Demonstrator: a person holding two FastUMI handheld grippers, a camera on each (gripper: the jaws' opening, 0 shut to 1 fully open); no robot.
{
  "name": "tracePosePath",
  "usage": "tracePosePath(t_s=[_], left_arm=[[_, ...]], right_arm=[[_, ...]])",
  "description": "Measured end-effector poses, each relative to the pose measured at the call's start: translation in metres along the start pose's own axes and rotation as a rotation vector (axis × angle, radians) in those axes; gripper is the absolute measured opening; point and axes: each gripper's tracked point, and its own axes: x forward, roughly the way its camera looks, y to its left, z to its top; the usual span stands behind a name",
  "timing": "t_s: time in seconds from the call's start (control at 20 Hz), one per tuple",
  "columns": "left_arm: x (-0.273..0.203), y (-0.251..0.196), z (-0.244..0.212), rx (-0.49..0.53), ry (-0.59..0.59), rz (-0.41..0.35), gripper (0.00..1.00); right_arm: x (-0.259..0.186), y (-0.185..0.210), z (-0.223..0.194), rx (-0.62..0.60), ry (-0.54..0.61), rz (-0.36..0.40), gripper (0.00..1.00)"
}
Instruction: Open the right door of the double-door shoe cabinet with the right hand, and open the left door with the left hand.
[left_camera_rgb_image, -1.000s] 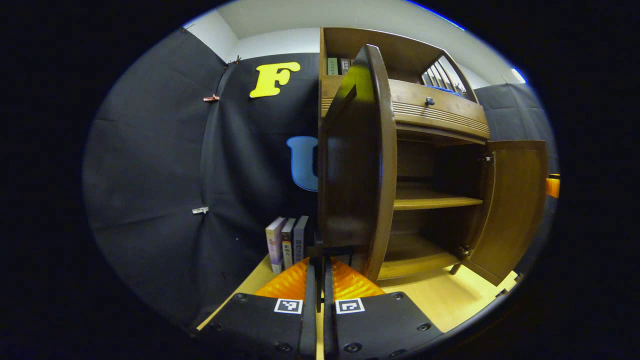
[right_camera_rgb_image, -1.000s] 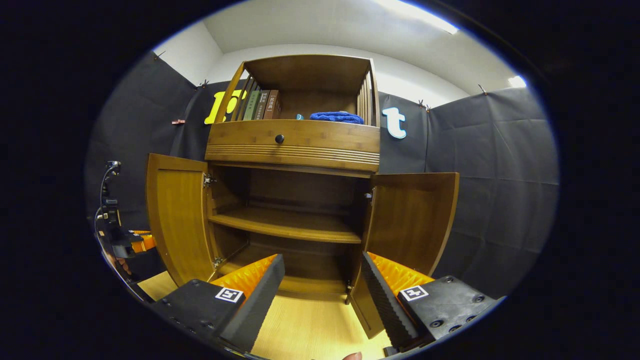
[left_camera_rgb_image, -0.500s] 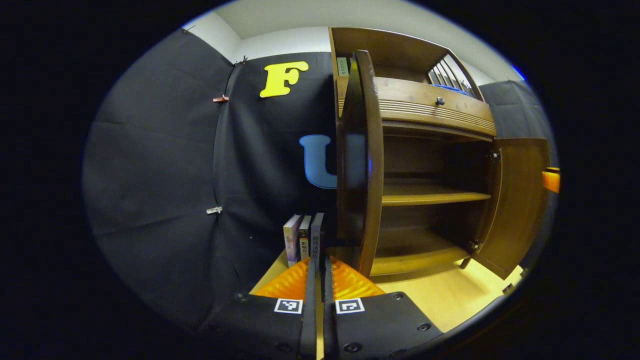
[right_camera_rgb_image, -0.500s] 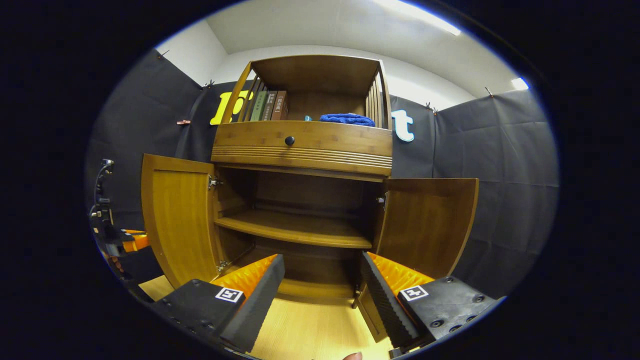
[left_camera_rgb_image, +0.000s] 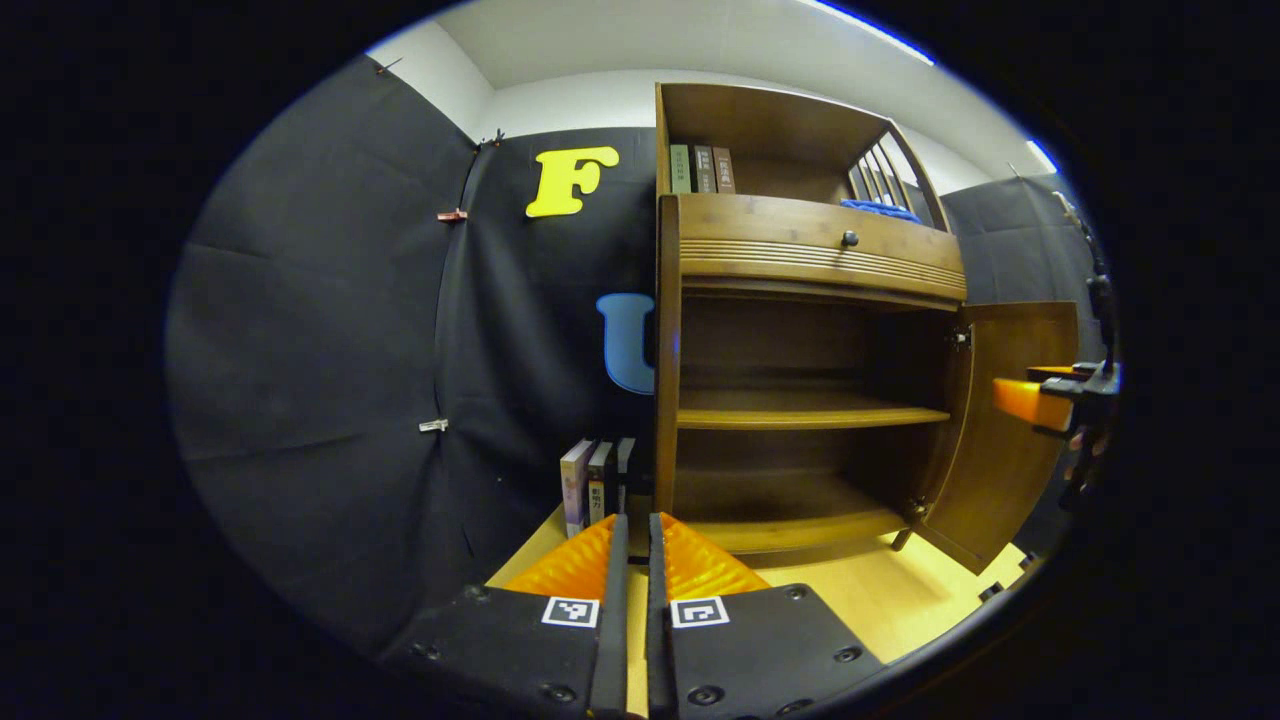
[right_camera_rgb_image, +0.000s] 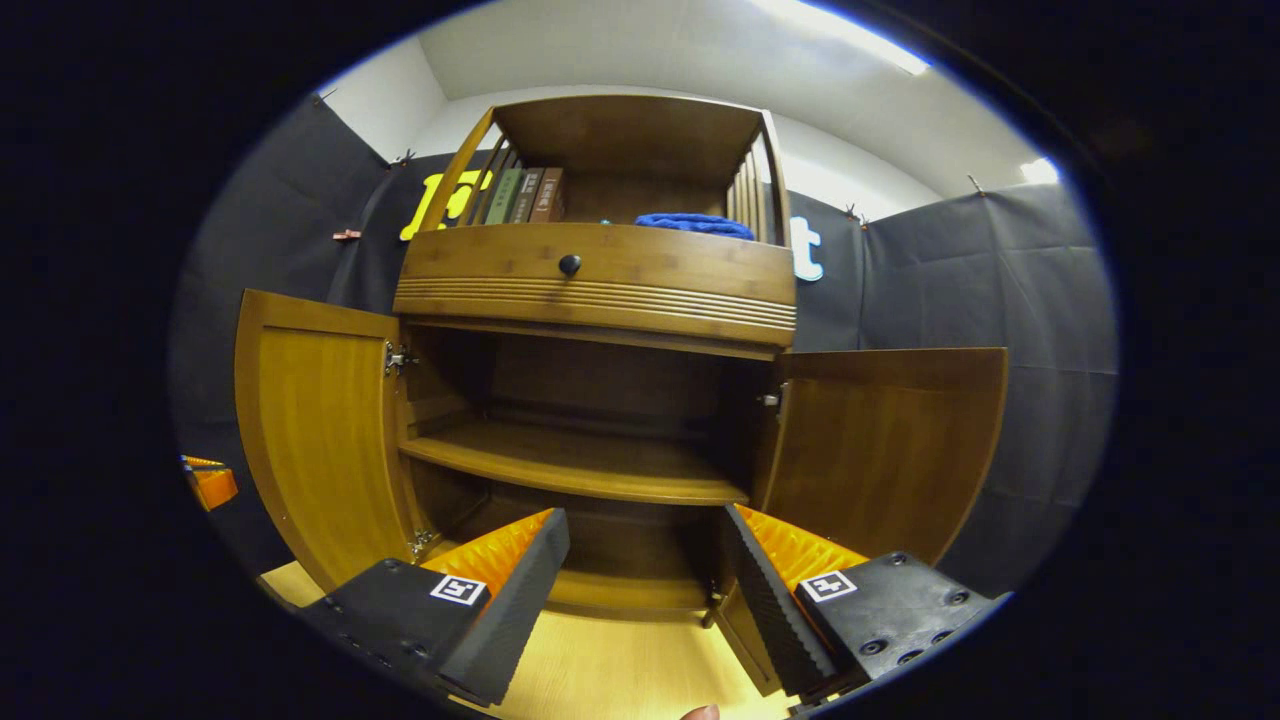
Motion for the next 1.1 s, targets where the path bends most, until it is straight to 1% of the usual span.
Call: tracePosePath(t_s=[0.05,0.15,0.2,0.3,0.35,0.4,0.45,0.5,0.6,0.65,0.9,1.1], left_arm=[[-0.003,-0.008,0.001,-0.006,-0.004,-0.016,0.13],[-0.008,-0.022,0.006,0.007,-0.015,-0.043,0.18],[-0.011,-0.024,0.009,0.020,-0.023,-0.043,0.28],[-0.011,-0.033,0.013,0.036,-0.032,-0.054,0.48],[-0.012,-0.038,0.014,0.038,-0.037,-0.063,0.55],[-0.012,-0.042,0.016,0.038,-0.039,-0.069,0.68],[-0.012,-0.045,0.016,0.040,-0.041,-0.075,0.81],[-0.013,-0.048,0.018,0.040,-0.041,-0.078,0.92],[-0.013,-0.056,0.022,0.041,-0.051,-0.090,0.95],[-0.012,-0.060,0.025,0.044,-0.058,-0.096,0.94],[-0.011,-0.073,0.031,0.053,-0.071,-0.127,0.95],[-0.008,-0.075,0.037,0.078,-0.086,-0.130,0.95]], right_arm=[[0.004,0.008,0.002,0.001,0.000,0.015,0.98],[0.011,0.028,0.004,0.005,-0.003,0.052,0.96],[0.012,0.037,0.006,0.004,-0.006,0.071,0.98],[0.012,0.053,0.007,-0.003,-0.010,0.104,0.98],[0.017,0.062,0.012,-0.002,-0.010,0.119,0.98],[0.016,0.067,0.013,0.002,-0.012,0.132,0.98],[0.013,0.072,0.016,0.003,-0.017,0.140,0.96],[0.012,0.075,0.019,0.004,-0.026,0.145,0.96],[0.009,0.078,0.024,0.008,-0.039,0.152,0.98],[0.008,0.080,0.025,0.011,-0.042,0.156,0.96],[0.003,0.080,0.028,0.027,-0.047,0.163,0.96],[0.002,0.077,0.032,0.041,-0.053,0.162,0.96]])
